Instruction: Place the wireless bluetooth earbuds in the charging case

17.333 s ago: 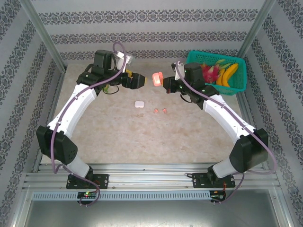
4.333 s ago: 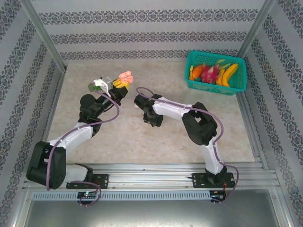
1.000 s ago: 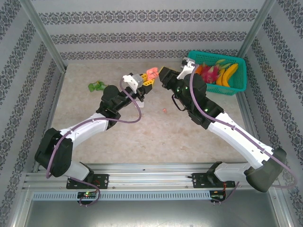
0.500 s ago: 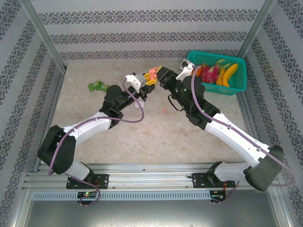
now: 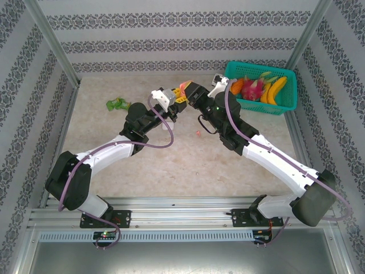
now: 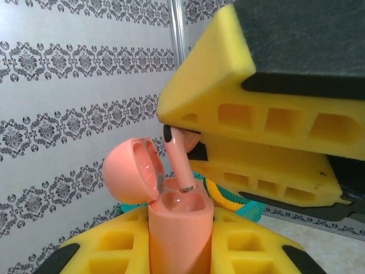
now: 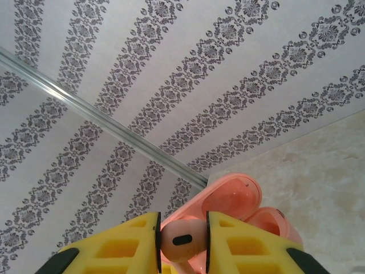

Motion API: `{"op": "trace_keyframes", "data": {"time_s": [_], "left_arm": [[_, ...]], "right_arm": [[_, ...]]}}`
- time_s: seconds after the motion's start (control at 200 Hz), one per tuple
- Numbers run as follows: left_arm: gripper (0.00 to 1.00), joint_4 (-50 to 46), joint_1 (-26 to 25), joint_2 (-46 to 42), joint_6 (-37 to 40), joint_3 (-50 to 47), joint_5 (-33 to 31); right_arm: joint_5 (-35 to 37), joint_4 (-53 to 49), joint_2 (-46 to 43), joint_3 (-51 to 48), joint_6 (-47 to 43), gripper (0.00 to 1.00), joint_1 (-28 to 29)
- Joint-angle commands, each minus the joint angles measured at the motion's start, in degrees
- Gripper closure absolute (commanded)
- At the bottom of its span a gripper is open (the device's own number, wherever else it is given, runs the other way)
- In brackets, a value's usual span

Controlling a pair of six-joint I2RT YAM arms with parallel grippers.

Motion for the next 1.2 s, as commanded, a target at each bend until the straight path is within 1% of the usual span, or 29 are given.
{"op": "trace_keyframes", "data": {"time_s": [0.0,0.425,0.684,0.974,1.194], "left_arm": [[1.00,2.96,-0.77,-0.64,-0.52,1.90,-0.04],[1.00,2.63,-0.80,-0.45,-0.68,2.51,-0.23],[1.00,2.52,-0.78,-0.37,-0.76,2.53,-0.38],[1.00,2.43,-0.77,-0.37,-0.76,2.57,-0.44],[1.00,2.20,-0.81,-0.55,-0.50,2.63,-0.77]], "right_arm": [[-0.84,1.92,0.86,-0.23,1.12,0.77,0.44],[-1.41,2.32,1.31,-2.53,1.21,0.77,0.77],[-1.45,1.90,1.48,-3.33,0.17,0.78,2.22],[-0.69,1.53,1.31,-4.72,0.18,0.78,3.15],[0.60,-0.76,0.57,-5.43,-0.36,0.78,3.37]]}}
